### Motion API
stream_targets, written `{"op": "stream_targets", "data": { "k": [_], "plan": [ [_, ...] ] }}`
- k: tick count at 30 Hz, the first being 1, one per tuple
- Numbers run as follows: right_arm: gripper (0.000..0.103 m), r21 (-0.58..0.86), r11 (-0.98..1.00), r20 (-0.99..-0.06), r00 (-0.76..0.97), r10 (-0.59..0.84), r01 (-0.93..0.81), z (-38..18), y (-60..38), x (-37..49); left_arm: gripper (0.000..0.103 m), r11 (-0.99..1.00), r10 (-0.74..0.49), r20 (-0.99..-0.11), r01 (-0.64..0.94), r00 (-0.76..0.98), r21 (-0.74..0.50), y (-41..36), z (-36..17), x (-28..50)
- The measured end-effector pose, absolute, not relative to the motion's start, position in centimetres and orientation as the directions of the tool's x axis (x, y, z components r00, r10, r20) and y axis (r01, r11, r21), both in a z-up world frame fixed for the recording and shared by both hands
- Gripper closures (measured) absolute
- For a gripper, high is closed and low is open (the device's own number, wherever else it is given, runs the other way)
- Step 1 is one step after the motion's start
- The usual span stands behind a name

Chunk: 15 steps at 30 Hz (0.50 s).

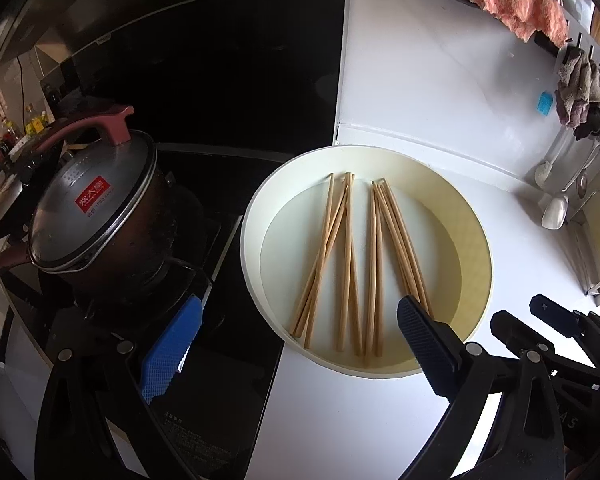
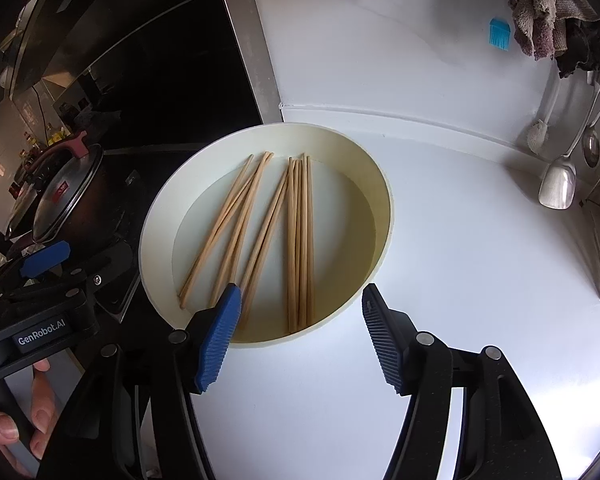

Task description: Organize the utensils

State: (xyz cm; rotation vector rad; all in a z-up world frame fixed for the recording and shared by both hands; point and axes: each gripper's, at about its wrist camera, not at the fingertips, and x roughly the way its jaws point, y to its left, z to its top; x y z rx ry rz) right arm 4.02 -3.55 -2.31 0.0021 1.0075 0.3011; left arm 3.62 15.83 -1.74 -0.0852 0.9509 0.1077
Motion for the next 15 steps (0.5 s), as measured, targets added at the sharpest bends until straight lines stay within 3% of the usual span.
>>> {"op": "stream_targets", "data": {
  "k": [15],
  "plan": [
    [0.041, 0.153, 0.955, -0.82, 0.507, 0.266, -0.253, -1.43, -4.12, 3.38, 0.006, 0.992, 0.057, -0.811, -0.127, 0.582, -0.022, 15.43, -1.08, 3.16]
  ]
}}
